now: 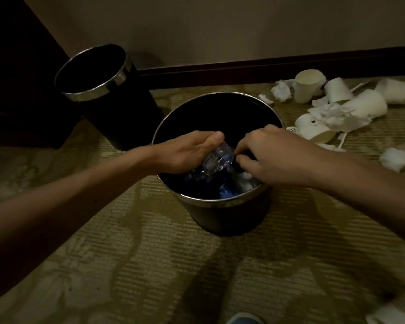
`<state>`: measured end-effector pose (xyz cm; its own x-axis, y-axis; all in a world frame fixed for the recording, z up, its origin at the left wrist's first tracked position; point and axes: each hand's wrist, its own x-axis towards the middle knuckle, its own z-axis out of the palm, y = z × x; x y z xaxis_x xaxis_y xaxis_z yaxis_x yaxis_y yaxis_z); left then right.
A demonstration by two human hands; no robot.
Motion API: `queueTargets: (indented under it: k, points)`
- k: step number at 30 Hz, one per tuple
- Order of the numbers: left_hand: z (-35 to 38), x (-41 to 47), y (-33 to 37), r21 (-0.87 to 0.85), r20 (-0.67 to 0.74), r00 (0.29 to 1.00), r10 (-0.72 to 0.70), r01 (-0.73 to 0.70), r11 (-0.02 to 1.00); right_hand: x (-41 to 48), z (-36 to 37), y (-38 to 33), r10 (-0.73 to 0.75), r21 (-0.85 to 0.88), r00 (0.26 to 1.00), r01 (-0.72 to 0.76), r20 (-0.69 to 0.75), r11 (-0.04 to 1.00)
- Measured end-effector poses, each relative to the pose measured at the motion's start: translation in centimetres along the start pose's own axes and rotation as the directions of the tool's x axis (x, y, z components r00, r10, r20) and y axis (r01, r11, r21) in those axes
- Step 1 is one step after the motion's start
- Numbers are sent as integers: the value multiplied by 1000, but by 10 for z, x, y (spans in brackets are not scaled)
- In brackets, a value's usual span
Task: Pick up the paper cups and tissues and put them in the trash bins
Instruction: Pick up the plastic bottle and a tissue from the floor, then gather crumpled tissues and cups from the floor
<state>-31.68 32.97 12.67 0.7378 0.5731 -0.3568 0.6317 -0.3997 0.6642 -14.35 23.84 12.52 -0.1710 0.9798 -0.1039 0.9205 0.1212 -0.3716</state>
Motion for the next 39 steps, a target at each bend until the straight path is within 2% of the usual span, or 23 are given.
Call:
queueTargets:
  k: [4, 8, 10, 12, 14, 16, 19, 22, 26, 28, 30, 33, 36, 39]
  points:
    - [-5, 1, 2, 153, -103, 995, -5, 20, 988, -27, -6, 14, -67, 40, 973, 78, -222, 996]
    - [-4, 1, 24, 417, -114, 991, 64, -11, 909, -73, -8, 29, 17, 142, 927, 39, -375, 989]
    - [6, 1, 42, 543, -214, 952, 221, -73, 837, -101, -5, 43, 90, 218, 930, -11, -357, 976]
    - [24, -1, 70, 530, -288, 869, 402, -205, 823, -133, 2, 59, 202, 301, 931, -107, -305, 948]
    - [50, -3, 100, 458, -224, 849, 478, -342, 821, -167, 20, 77, 318, 338, 915, -226, -247, 914]
    - [85, 3, 123, 412, -76, 861, 503, -432, 802, -202, 45, 95, 436, 348, 887, -364, -154, 864]
    - [145, 24, 144, 412, 148, 857, 494, -507, 757, -253, 86, 115, 619, 340, 785, -577, -18, 743]
    - [205, 49, 143, 366, 278, 868, 411, -491, 791, -290, 116, 124, 757, 387, 654, -698, 1, 603]
    - [269, 73, 130, 262, 398, 869, 293, -414, 872, -318, 147, 127, 897, 568, 436, -758, 78, 319]
    - [294, 78, 124, 208, 455, 864, 216, -339, 917, -324, 160, 129, 920, 665, 364, -725, 147, 180]
    - [315, 80, 121, 150, 496, 855, 154, -259, 954, -328, 173, 132, 922, 706, 328, -702, 208, 91]
    - [337, 80, 119, 67, 535, 836, 124, -188, 980, -330, 182, 133, 884, 781, 289, -612, 368, -125]
    - [355, 79, 119, -59, 533, 840, 106, -88, 994, -331, 178, 129, 834, 851, 324, -442, 446, -283]
    - [370, 80, 128, -129, 497, 863, 95, -35, 991, -344, 169, 127, 806, 885, 385, -319, 449, -341]
